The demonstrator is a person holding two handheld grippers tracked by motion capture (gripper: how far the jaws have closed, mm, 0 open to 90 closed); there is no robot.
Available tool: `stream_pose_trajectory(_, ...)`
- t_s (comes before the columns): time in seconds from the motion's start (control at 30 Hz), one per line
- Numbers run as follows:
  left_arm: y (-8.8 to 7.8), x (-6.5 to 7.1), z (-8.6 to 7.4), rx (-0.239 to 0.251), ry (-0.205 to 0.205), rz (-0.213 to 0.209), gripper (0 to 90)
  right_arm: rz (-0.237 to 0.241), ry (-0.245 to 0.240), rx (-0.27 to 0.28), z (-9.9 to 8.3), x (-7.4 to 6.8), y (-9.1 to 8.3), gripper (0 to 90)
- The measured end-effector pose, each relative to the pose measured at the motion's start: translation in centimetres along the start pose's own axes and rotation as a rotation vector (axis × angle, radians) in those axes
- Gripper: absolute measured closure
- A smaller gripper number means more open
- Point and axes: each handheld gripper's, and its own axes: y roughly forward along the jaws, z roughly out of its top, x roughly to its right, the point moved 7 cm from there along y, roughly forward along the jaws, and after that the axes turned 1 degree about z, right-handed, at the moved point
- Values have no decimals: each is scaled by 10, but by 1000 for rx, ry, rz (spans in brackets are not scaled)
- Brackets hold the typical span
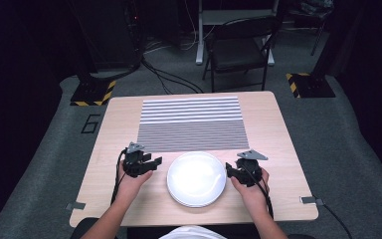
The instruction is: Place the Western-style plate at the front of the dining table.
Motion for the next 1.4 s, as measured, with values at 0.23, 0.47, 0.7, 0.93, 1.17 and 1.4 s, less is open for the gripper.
stream_pose_trajectory(0.23,3,13,-5,19,11,-17,484,14,12,30,-4,-5,2,495)
stream_pose_trajectory(0.47,5,18,-12,18,16,-39,490,18,15,27,-12,-7,8,511)
stream_pose_trajectory(0.7,4,28,-17,7,22,-74,507,30,-3,11,-17,-11,12,511)
stream_pose_trajectory(0.93,8,38,-23,-22,24,-115,515,47,-12,-1,-19,-16,14,504)
stream_pose_trajectory(1.17,11,46,-27,-36,39,-130,515,55,-9,-19,-22,-17,16,504)
stream_pose_trajectory(1.4,14,49,-28,-45,20,-153,514,56,-10,-33,-24,-19,17,497)
